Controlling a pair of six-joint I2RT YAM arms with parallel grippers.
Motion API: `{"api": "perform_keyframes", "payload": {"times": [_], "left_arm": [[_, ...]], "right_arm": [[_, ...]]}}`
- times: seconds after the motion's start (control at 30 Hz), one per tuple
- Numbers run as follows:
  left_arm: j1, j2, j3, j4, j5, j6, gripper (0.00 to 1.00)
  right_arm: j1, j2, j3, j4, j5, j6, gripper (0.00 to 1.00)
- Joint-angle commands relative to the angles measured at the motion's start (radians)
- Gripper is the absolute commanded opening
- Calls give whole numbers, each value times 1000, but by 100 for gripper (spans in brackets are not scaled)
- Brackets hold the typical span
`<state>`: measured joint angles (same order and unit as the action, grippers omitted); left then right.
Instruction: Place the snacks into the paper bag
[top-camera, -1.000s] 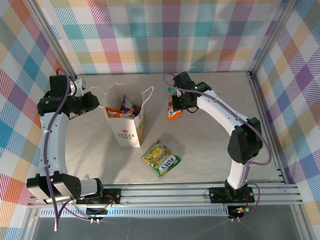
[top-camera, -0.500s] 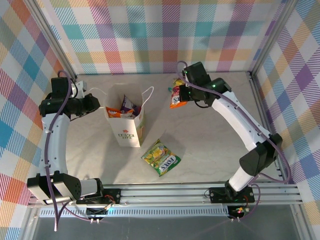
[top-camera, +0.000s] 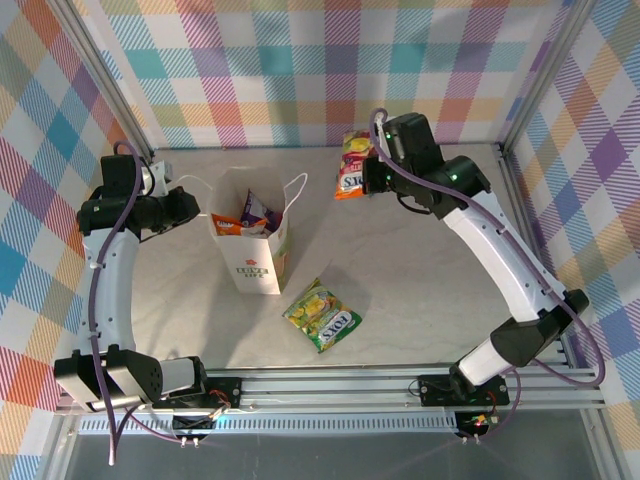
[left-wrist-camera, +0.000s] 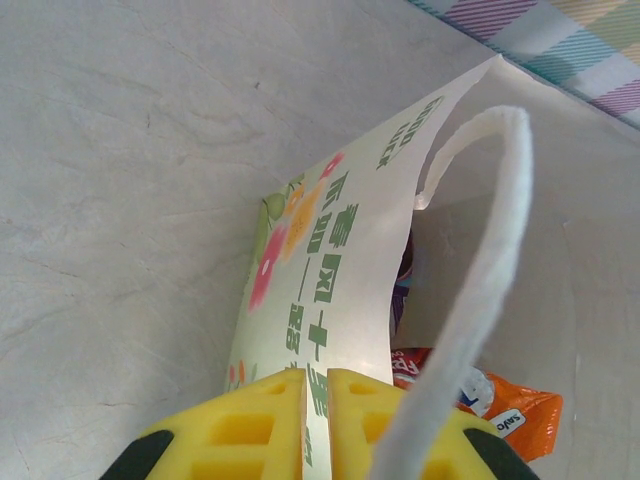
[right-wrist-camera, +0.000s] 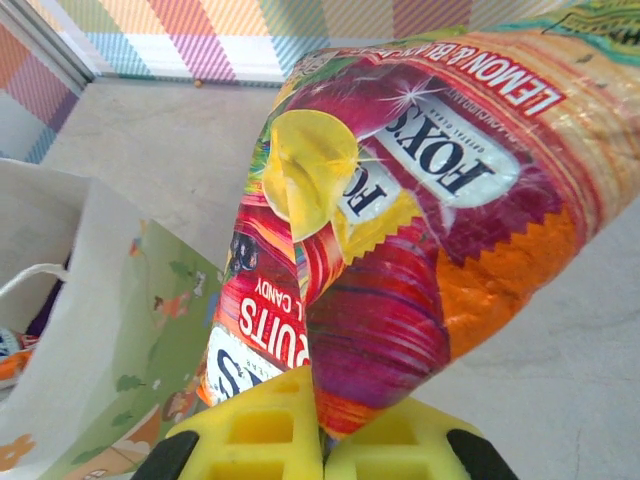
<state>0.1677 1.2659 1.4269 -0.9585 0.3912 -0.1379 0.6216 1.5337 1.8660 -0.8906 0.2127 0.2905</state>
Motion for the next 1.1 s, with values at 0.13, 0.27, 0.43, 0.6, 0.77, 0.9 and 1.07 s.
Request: {"api": "perform_keyframes", "payload": {"times": [0.13,0.27,0.43,0.6,0.77,0.9,1.07], "left_arm": [[21,-29,-11,9,3,-5,14],[21,-31,-10,8,3,-5,14],[21,-36,-7,7,2,-2,14],[21,-37,-10,5,3,0,14],[21,-39,-4,3,2,1,14],[21,-36,0,-1,-2,4,14],[21,-31,6,-8,-5,10,14]], "right_arm": [[32,-40,92,67,-47,-7,0],[61,-23,147,73,-71,-26,0],[102,0,206,81,-81,-49,0],[126,26,248,111,-118,-43,0],[144,60,271,164,-167,-14,0],[158,86,274,204,-197,37,0],[178,118,283,247,-242,76,0]]}}
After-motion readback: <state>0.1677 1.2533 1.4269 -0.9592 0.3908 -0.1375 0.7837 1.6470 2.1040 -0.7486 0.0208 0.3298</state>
